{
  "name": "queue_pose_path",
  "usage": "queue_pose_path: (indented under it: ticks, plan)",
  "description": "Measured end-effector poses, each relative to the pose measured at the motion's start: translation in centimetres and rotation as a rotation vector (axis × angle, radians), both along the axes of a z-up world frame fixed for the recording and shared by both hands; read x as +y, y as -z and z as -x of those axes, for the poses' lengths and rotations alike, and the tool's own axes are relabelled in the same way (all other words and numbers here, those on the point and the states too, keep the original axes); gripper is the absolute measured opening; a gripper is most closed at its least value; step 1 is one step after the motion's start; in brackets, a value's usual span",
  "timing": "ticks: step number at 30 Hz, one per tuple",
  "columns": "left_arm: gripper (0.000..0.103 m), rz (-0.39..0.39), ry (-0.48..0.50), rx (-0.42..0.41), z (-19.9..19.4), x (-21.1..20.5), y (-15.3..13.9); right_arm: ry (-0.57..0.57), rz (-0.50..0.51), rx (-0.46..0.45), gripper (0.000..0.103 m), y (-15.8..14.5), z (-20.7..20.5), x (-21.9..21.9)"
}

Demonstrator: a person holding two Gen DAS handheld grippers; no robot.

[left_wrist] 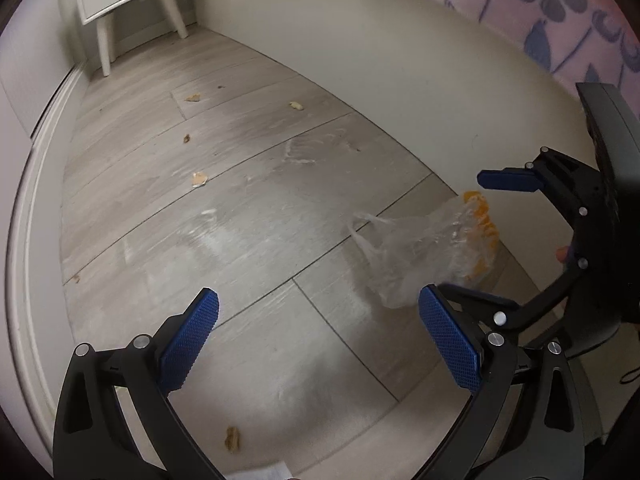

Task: Collect trash
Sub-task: 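Lower the right tool onto the clear orange-print bag and close it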

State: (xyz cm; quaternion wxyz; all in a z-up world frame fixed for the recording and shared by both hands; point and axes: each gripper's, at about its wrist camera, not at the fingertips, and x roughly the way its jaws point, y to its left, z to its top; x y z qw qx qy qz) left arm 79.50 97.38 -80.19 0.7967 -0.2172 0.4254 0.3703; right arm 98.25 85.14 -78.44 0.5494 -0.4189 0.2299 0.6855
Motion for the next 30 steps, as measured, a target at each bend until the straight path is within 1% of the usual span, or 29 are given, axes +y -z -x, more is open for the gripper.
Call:
queue_pose_path:
  ticks: [2,4,9,11,14,16,20,23,30]
  plan:
    - [0.097,0.017,-0.005,-0.011,-0.5,0.0,0.5,-0.003,0.005,-0.009,0.096,0.5,-0.2,-0.1]
    - [0.097,0.020,-0.001,-0.010,-1.2,-0.3,0.6,0.004,0.023,0.003,0.096,0.5,-0.5,-0.4]
    - [0.097,0.012,0.042,-0.017,-2.9,-1.0,0.5,-0.018,0.018,-0.001,0.096,0.8,-0.9,-0.7]
    - [0.097,0.002,0.061,-0.023,-3.5,-1.0,0.7,-0.004,0.021,0.021,0.096,1.2,-1.5,-0.5]
    - [0.097,0.009,0.073,-0.027,-3.7,-1.0,1.1,-0.009,0.012,0.018,0.096,1.4,-1.7,-0.4]
    - [0.097,0.007,0.077,-0.007,-3.7,-1.2,1.3,-0.010,0.014,0.015,0.096,1.6,-1.6,-0.4]
    - [0.097,0.019,0.059,0.008,-3.6,-1.1,1.5,-0.023,0.042,0.035,0.096,2.1,-1.2,-0.1]
    - [0.097,0.023,0.050,-0.001,-3.8,-1.0,1.5,-0.045,0.038,0.030,0.096,2.6,-0.7,0.0]
    - [0.097,0.013,0.089,-0.002,-4.6,-1.4,1.8,-0.034,0.039,0.024,0.096,3.4,-0.9,-0.2]
